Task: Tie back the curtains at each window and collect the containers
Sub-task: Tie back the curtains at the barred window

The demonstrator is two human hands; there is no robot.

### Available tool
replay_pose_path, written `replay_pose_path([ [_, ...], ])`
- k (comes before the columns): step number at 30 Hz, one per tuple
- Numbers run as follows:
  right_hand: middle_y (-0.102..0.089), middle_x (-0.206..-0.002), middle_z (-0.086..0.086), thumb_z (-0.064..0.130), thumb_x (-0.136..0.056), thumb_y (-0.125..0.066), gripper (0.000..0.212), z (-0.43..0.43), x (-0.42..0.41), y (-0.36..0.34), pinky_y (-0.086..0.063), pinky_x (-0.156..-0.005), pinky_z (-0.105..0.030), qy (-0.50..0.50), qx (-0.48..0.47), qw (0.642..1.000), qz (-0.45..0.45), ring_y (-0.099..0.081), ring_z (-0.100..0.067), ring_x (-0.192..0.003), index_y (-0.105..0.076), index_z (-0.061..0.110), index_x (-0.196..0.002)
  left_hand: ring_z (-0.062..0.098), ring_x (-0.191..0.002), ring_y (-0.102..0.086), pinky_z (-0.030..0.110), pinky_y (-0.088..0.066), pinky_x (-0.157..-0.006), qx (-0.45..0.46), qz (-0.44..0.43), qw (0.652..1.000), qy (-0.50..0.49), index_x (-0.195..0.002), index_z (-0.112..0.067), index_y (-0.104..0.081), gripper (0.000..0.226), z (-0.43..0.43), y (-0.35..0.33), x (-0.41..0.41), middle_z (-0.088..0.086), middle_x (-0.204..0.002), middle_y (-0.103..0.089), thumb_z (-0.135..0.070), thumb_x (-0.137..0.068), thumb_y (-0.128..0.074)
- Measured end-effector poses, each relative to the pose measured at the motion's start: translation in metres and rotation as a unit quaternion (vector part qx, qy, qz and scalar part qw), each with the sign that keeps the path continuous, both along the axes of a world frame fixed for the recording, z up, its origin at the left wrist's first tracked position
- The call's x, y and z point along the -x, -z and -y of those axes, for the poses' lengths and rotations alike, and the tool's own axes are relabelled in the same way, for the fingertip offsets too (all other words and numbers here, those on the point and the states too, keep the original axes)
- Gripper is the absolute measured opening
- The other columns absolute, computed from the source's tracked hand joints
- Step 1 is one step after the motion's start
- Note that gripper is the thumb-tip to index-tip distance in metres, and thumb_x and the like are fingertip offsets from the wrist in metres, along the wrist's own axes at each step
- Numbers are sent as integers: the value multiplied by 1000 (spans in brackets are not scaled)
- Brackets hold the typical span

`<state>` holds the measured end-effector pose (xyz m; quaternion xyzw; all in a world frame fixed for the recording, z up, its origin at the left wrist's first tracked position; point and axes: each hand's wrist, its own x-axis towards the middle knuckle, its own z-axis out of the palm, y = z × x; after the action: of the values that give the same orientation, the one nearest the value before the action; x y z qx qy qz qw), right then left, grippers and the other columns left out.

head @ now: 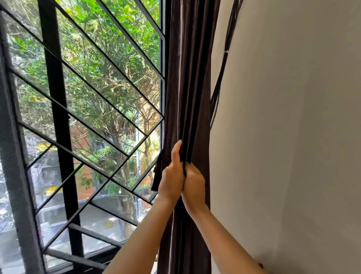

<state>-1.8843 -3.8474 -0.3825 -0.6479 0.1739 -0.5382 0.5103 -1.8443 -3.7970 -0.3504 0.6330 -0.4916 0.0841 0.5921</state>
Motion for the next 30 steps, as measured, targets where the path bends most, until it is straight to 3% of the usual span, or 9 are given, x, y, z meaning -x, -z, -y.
replay_pose_path([
  [3,-69,-97,5,26,-101,-37,29,2,-6,3,-54,-86,-38,35,78,995,-45,-66,-9,-94,-65,23,-104,23,-76,-70,28,-55,-65,68,46,995,-49,-136,-11,-28,44,6,11,-9,10,-92,-71,-10,-96,-46],
  [7,-65,-104,5,31,-102,-34,30,6,-14,10,-52,-88,-26,90,153,979,-98,-63,-7,-100,-61,22,-112,18,-70,-68,6,-47,-60,62,42,995,-68,-111,-1,-58,19,9,15,-16,9,-81,-69,-7,-96,-48],
  [13,-64,-110,-3,19,-100,-44,30,12,-17,14,-51,-89,-21,204,312,914,-160,-60,-11,-102,-56,7,-125,0,-57,-58,5,-42,-54,37,57,997,-32,-91,-2,-59,17,7,15,-23,-9,-67,-57,-6,-98,-44],
  [16,-63,-111,-5,21,-100,-44,32,19,-21,18,-54,-86,-26,215,333,902,-173,-61,-14,-102,-53,6,-127,4,-54,-58,9,-44,-52,22,75,997,-21,-91,-3,-56,14,8,14,-26,-9,-64,-56,-8,-98,-44],
  [20,-64,-106,-1,21,-99,-48,29,26,-21,24,-52,-85,-18,219,343,898,-168,-61,-12,-96,-57,8,-124,8,-55,-64,21,-52,-50,26,110,993,-26,-93,-3,-53,15,11,17,-25,1,-65,-62,-14,-97,-44],
  [23,-61,-104,4,20,-99,-49,27,25,-17,25,-44,-85,-7,172,301,927,-141,-58,-8,-94,-57,11,-124,-2,-54,-61,10,-44,-47,32,89,995,-19,-92,-8,-52,14,11,17,-22,-11,-61,-56,-15,-99,-42],
  [26,-62,-103,-3,37,-98,-44,37,19,-11,24,-51,-86,-20,127,228,961,-94,-59,-6,-91,-56,12,-123,0,-52,-59,14,-46,-49,19,93,995,6,-93,-11,-53,16,12,17,-21,-6,-63,-59,-21,-99,-42],
  [28,-62,-101,-12,53,-91,-35,56,8,-8,21,-53,-83,-31,85,135,986,-49,-63,-17,-92,-57,9,-118,0,-55,-58,18,-46,-52,-9,76,996,42,-87,-26,-51,15,11,15,-23,-7,-64,-60,-24,-99,-42],
  [30,-61,-102,-17,50,-90,-31,56,7,-10,22,-53,-83,-39,97,132,985,-55,-62,-26,-93,-57,7,-113,-1,-57,-59,17,-45,-55,-38,67,995,67,-80,-35,-47,23,11,14,-25,-7,-65,-60,-23,-100,-41],
])
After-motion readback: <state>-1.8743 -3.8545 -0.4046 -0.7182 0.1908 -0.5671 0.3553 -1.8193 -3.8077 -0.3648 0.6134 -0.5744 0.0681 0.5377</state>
